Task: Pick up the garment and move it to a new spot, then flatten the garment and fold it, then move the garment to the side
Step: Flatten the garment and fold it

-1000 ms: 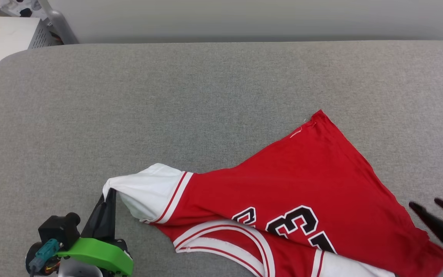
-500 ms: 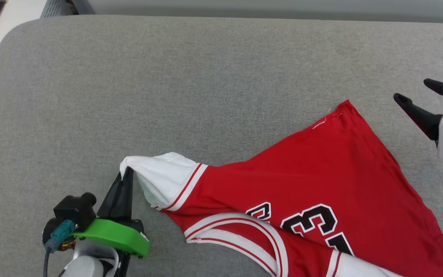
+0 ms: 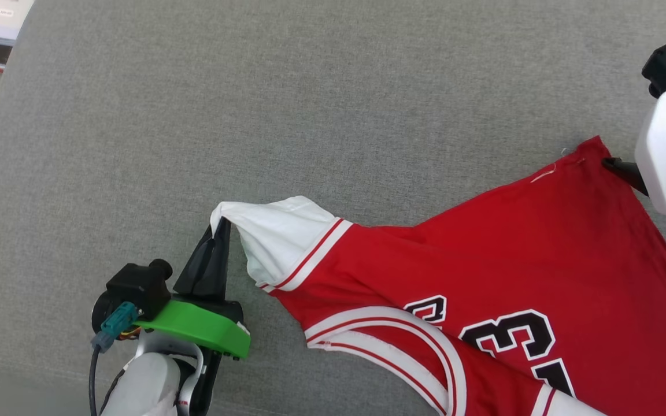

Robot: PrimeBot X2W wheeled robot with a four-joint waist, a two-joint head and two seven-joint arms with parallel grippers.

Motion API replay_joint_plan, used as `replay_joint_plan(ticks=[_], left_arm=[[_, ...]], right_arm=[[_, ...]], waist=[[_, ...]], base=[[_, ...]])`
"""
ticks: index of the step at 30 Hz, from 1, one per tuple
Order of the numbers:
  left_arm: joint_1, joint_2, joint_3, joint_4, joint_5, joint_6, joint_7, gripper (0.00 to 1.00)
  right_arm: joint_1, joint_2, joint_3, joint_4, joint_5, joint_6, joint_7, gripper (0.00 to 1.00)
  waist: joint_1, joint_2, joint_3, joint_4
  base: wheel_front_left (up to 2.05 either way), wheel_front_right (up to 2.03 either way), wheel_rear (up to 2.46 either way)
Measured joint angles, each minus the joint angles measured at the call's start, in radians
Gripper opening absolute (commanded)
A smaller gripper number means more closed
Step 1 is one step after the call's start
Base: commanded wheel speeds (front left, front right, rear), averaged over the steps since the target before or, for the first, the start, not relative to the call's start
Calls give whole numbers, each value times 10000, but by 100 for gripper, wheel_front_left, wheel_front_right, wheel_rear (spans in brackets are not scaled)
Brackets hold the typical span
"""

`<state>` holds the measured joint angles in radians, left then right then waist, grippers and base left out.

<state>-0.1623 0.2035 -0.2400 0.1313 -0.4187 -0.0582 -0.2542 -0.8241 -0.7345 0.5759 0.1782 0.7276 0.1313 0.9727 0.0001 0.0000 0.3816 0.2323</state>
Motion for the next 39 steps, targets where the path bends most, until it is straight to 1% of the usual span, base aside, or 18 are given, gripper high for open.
replay_joint_plan(ticks=[4, 7, 11, 12, 17, 20, 24, 27, 30, 34, 37, 39], left_arm=[[-164, -153, -8, 173, 71, -94, -10, 0], [-305, -230, 33, 226, 109, -184, -15, 0], [-407, -382, 144, 253, 230, -290, -15, 0], [-413, -422, 257, 288, 299, -357, -15, 0], [-409, -431, 397, 470, 401, -445, -15, 0], [-375, -426, 447, 616, 487, -495, -15, 0], [-291, -334, 523, 654, 619, -535, -17, 0], [-295, -109, 506, 602, 717, -569, -15, 0], [-342, 138, 493, 389, 738, -604, 0, 0], [-606, 497, 539, -121, 761, -610, 171, 0], [-1071, 757, 633, -642, 819, -610, 412, 0], [-1415, 907, 671, -968, 888, -608, 581, 0]], right_arm=[[-221, 151, 570, 602, 8, 0, -332, 100], [-234, 100, 1064, 945, -12, 0, -495, 100], [-274, 33, 1406, 1254, 104, -2, -909, 100], [-410, 31, 1703, 1336, 230, -2, -1227, 0], [-504, 121, 1850, 1528, 437, -4, -2123, 0], [-351, 337, 1670, 1639, 723, -2, -3043, 0], [-96, 290, 1956, 1406, 671, -2, -3835, 0], [63, 184, 2146, 1097, 675, 0, -4337, 0], [67, 153, 1958, 771, 700, 0, -5070, 0], [77, 107, 1601, 397, 692, 0, -5785, 0], [168, 75, 1108, 136, 685, 0, -6366, 0], [262, 50, 865, -38, 677, 0, -6552, 0]], waist=[[0, 0, 338, 211], [0, 0, 532, 341], [-1, 0, 706, 457], [-1, 0, 725, 436], [0, 0, 517, 297], [0, 0, 264, 199], [0, 0, -74, -7], [0, 0, -356, -199], [0, 0, -676, -421], [0, 0, -1072, -700], [0, 0, -1377, -935], [0, 0, -1540, -1073]], base=[[0, 0, 0], [0, 0, 0], [0, 0, 0], [0, 0, 0], [0, 0, 0], [0, 0, 0], [0, 0, 0], [0, 0, 0], [0, 0, 0], [0, 0, 0], [0, 0, 0], [0, 0, 0]])
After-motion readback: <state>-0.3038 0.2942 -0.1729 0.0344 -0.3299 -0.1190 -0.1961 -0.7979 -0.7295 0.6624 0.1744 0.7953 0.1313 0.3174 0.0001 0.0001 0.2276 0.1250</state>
